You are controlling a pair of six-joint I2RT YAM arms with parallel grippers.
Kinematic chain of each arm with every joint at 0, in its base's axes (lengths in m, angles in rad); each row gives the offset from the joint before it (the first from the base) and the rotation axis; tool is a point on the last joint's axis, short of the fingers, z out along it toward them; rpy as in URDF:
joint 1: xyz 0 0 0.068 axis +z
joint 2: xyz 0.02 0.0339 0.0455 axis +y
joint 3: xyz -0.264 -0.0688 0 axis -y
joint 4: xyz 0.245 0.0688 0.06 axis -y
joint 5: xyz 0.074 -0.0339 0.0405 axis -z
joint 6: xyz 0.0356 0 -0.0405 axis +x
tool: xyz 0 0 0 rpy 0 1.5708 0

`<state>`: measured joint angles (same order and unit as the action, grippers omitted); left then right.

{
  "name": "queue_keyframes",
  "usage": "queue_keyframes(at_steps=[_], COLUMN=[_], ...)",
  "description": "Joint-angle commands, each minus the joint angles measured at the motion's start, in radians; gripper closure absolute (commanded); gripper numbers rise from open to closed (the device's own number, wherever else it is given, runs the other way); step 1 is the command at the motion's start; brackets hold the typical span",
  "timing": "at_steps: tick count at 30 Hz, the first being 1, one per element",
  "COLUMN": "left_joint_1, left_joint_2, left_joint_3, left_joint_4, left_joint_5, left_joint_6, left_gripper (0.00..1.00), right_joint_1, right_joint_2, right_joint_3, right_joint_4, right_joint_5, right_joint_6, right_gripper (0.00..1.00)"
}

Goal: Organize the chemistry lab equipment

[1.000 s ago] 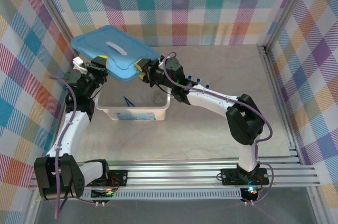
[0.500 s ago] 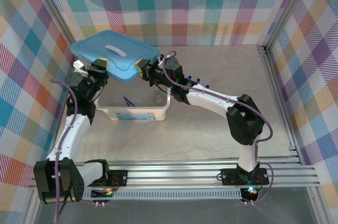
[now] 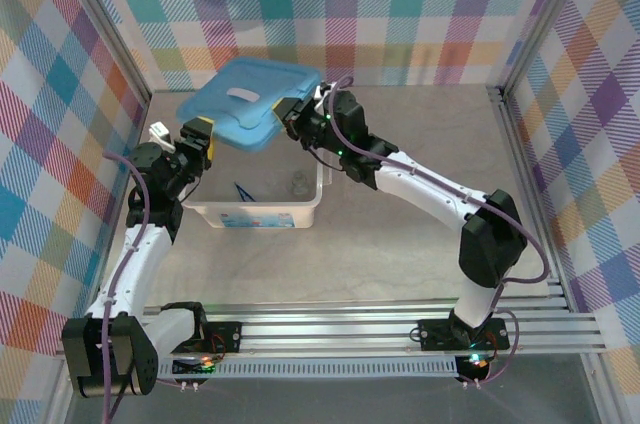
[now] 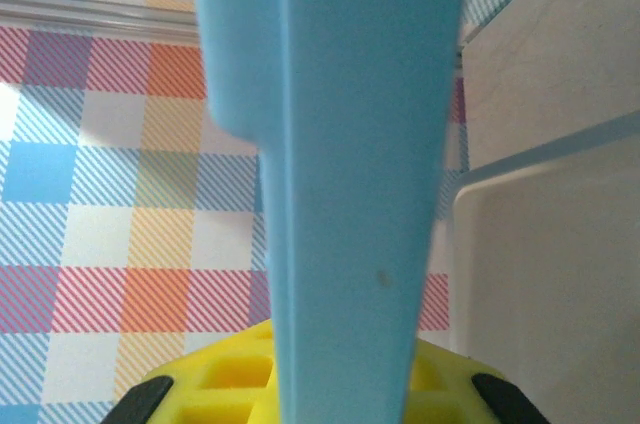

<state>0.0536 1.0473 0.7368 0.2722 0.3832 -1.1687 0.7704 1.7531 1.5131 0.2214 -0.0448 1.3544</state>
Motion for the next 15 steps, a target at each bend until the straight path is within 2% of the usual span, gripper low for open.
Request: queue_keyframes(at_steps=[1,7,9,12,15], left_joint_1=[0.003,0.021,0.032,0.064,0.075], left_joint_2=[-0.024,-0.029,-0.020,0.010,0.023], left_joint_3=[0.046,0.144,0.190,0.318,0.410], left_joint_4=[-0.105,-0.299,-0.389,-0.637,-0.768], left_joint_5=[-0.001,-0.029,-0.039,-0.069,-0.126], left_joint_6=[0.082,0.214,0.260,0.359,0.449], left_gripper=[0.41,0.41,0.40,0.40,0.39], right_joint_1=[-0.026,-0.081,-0.109,-0.145,-0.164], right_joint_2=[-0.053,-0.110,-0.126,-0.144,-0.161], right_joint_3=[0.039,0.038,0.035,0.050,0.053], right_joint_4=[-0.029,-0.122,-0.125,-0.154,-0.164], right_joint_5=[-0.007,-0.060,-0.114,-0.205,-0.290], right_joint_6=[-0.083,-0.157,-0.175,-0.216,-0.247], right_gripper=[0.99,0.99,0.99,0.98,0.98])
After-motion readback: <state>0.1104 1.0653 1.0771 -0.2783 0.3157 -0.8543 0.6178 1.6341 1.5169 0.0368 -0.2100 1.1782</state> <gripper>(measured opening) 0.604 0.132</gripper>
